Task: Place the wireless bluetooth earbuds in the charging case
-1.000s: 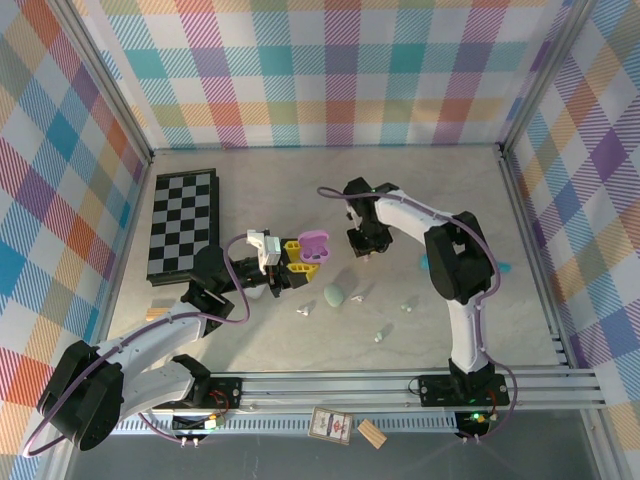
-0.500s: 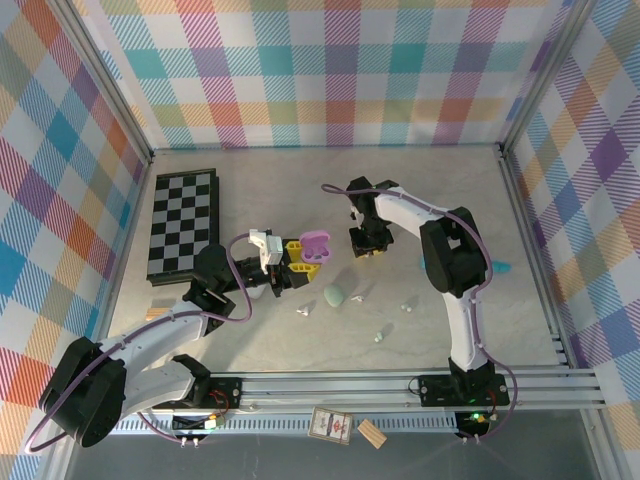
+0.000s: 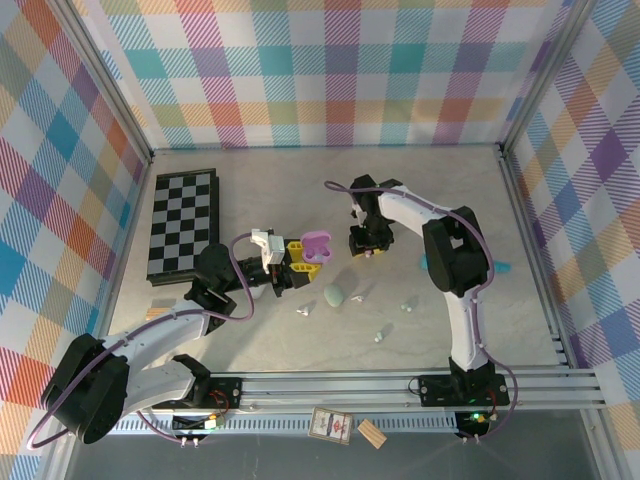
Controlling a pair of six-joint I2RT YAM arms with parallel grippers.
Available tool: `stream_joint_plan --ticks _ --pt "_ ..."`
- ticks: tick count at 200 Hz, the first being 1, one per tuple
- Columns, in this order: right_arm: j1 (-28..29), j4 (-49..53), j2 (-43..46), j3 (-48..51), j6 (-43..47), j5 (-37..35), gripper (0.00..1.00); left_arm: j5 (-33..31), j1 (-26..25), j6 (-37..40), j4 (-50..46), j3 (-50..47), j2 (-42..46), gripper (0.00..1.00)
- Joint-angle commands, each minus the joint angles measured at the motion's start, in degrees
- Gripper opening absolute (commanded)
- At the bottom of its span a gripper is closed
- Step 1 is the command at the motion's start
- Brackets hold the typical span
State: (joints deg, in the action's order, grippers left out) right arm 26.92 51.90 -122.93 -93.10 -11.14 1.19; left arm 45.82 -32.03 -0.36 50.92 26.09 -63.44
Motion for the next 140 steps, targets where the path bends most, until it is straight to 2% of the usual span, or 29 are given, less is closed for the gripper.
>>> stream_joint_plan --ticks 1,77,140 --pt "-0.9 -3.2 1.7 1.1 0.6 2.1 0.45 0.6 0.7 0.6 1.4 1.6 -0.5 0.32" --pt "-1.1 -3.5 1.5 1.1 -0.5 2.0 0.28 0.8 0.7 0.2 1.8 1.9 -1.0 0.32" --pt "-1.1 -5.6 2.5 2.3 -2.9 2.1 0.33 1.2 0.7 -0.3 2.7 2.1 -1.6 0.32"
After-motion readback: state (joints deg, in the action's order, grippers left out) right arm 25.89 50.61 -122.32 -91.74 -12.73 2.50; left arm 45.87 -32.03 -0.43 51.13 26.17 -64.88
